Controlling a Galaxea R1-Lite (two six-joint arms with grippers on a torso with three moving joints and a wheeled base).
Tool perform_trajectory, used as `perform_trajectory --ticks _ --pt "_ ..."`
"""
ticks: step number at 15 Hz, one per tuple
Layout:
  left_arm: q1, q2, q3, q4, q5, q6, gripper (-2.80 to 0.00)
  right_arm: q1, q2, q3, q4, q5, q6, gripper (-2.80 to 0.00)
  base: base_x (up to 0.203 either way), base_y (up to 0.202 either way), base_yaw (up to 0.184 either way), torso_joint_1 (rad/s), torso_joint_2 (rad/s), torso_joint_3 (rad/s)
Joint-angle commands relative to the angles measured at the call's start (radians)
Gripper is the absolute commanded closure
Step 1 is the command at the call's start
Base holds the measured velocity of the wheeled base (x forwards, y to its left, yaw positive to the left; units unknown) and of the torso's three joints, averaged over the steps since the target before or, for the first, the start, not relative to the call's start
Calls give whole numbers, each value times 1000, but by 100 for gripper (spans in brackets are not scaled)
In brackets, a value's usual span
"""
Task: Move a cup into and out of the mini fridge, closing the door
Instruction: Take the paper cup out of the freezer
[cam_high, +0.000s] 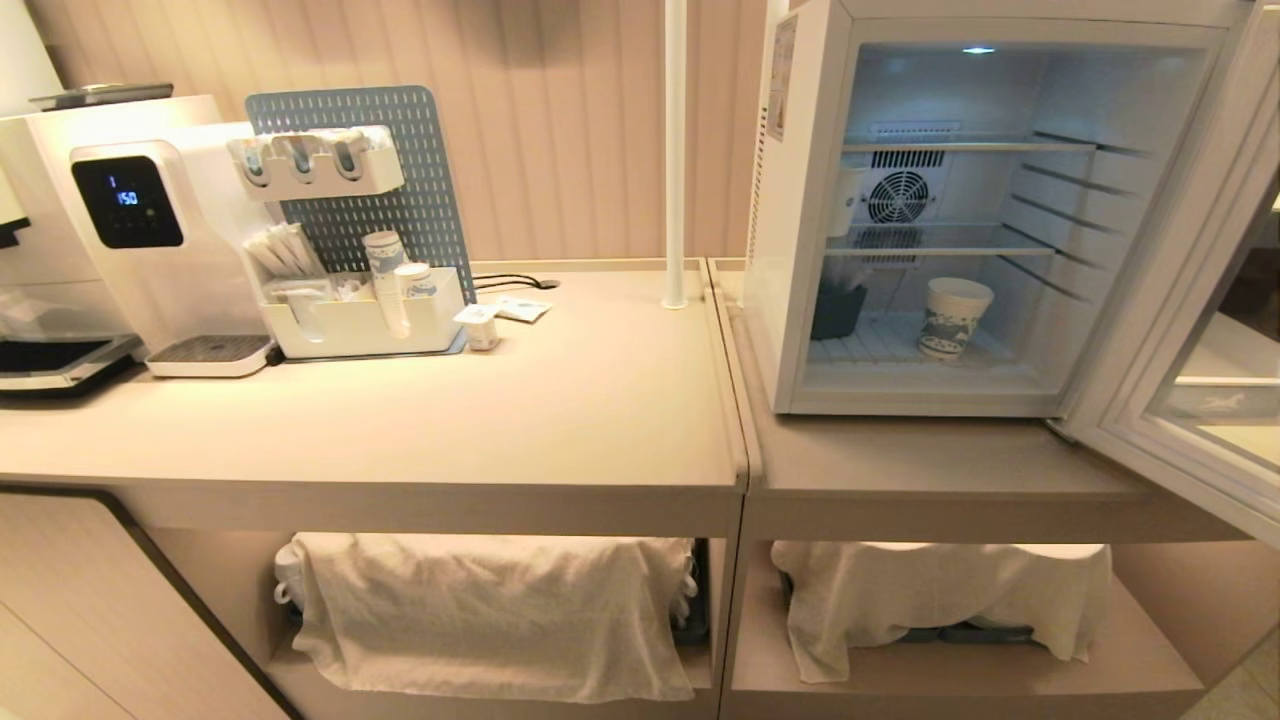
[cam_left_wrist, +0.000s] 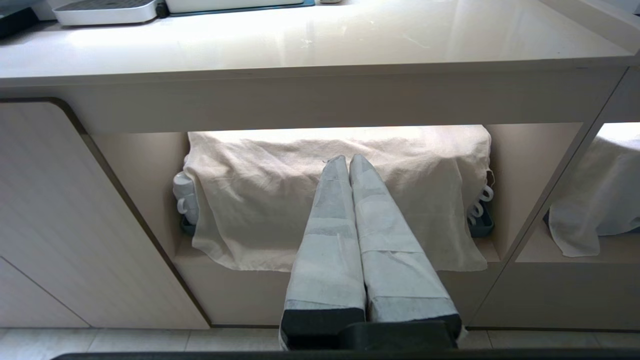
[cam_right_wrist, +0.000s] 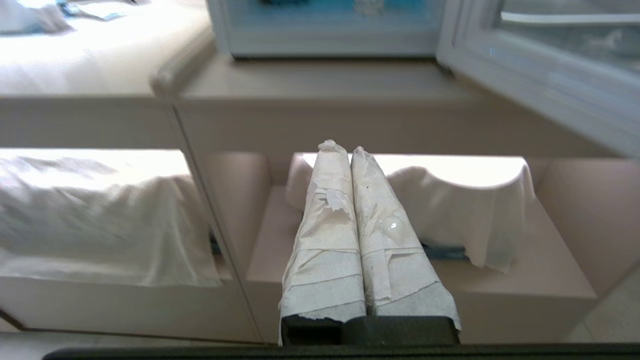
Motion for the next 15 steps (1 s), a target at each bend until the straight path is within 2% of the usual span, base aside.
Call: perform_trajectory --ticks 1,5,10,12,15 --pt "0 0 0 -1 0 0 0 1 54 -130 65 10 11 0 0 0 0 0 0 0" --pt "0 0 0 -1 0 0 0 1 360 -736 446 52 79 0 0 0 0 0 0 0" --pt "1 0 0 -1 0 -1 0 2 1001 -1501 1011 115 225 0 0 0 0 0 0 0" --pt "1 0 0 -1 0 0 0 13 1204 -1641 1185 167 307 0 0 0 0 0 0 0" --pt "1 0 0 -1 0 0 0 28 1422 -1692 1300 216 379 0 0 0 0 0 0 0"
